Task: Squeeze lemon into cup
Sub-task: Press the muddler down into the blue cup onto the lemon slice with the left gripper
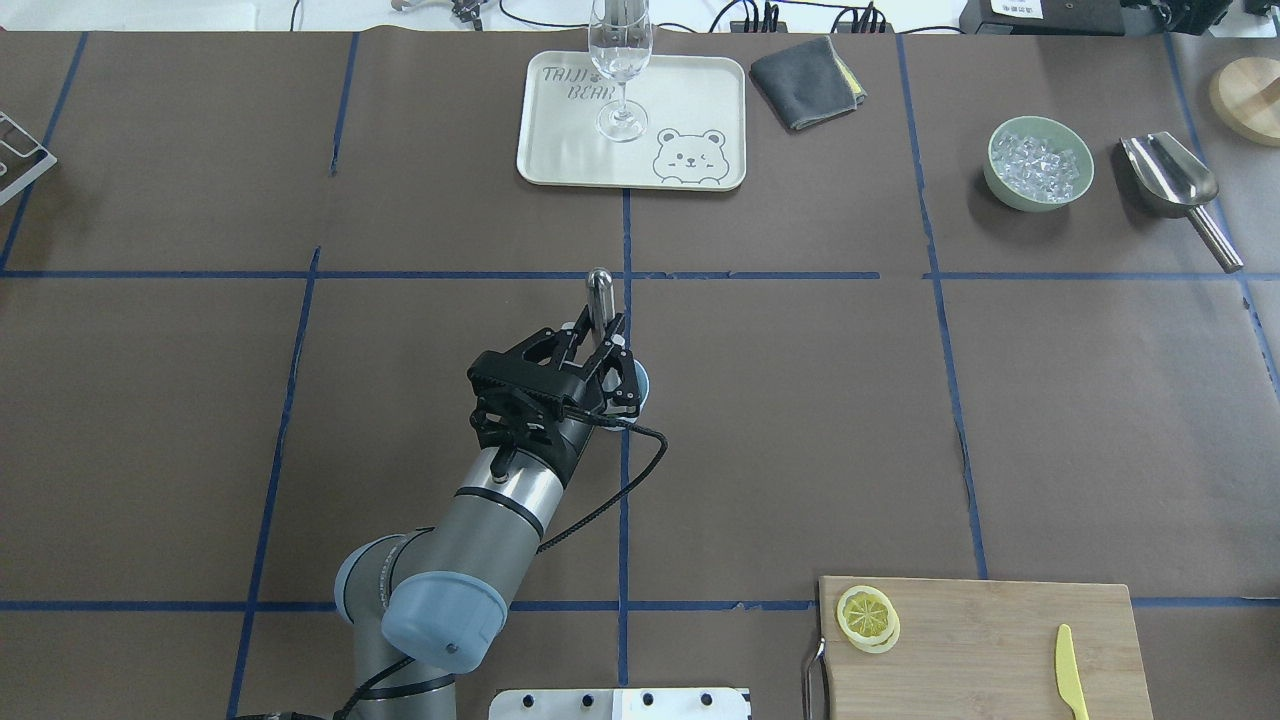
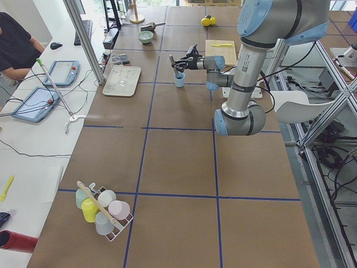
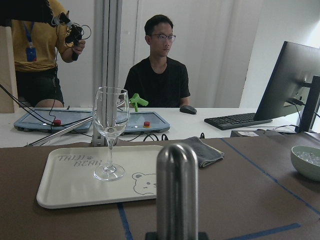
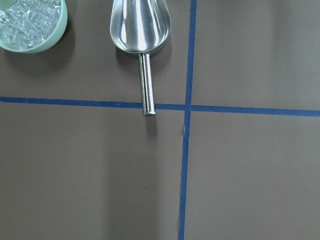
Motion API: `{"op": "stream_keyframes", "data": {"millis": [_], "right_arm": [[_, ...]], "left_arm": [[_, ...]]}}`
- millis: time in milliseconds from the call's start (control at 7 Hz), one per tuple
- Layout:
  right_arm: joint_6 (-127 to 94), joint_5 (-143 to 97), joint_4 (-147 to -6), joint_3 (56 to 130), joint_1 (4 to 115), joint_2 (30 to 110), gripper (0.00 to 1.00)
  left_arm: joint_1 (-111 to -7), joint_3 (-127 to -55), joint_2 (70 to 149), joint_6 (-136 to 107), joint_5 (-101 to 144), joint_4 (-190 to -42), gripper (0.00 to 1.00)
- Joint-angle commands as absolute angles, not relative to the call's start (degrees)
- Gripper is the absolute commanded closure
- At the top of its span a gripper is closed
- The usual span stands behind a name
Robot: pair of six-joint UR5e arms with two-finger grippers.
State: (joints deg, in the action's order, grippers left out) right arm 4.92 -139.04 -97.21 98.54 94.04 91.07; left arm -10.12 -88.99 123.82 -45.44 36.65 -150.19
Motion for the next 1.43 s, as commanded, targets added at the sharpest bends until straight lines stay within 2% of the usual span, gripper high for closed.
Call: {"op": "stream_keyframes", "data": {"millis": [0, 143, 857, 1286], "right_arm": [[4.9, -139.0, -97.2, 98.5, 94.0, 91.0, 0.0], [4.9, -139.0, -97.2, 98.5, 94.0, 91.0, 0.0], [4.9, -139.0, -97.3, 98.5, 94.0, 90.4, 0.0], [4.8, -139.0, -97.2, 98.5, 94.0, 90.3, 0.0]], "left_arm": [[-10.1, -89.0, 123.8, -45.4, 36.7, -150.2, 1.0], [-10.2, -89.9, 123.8, -45.1, 36.7, -150.2, 1.0], [-10.8, -103.7, 123.8, -32.5, 37.6, -151.1, 1.0], [-19.2, -105.5, 119.6, -30.3, 46.9, -147.0, 1.0]]}}
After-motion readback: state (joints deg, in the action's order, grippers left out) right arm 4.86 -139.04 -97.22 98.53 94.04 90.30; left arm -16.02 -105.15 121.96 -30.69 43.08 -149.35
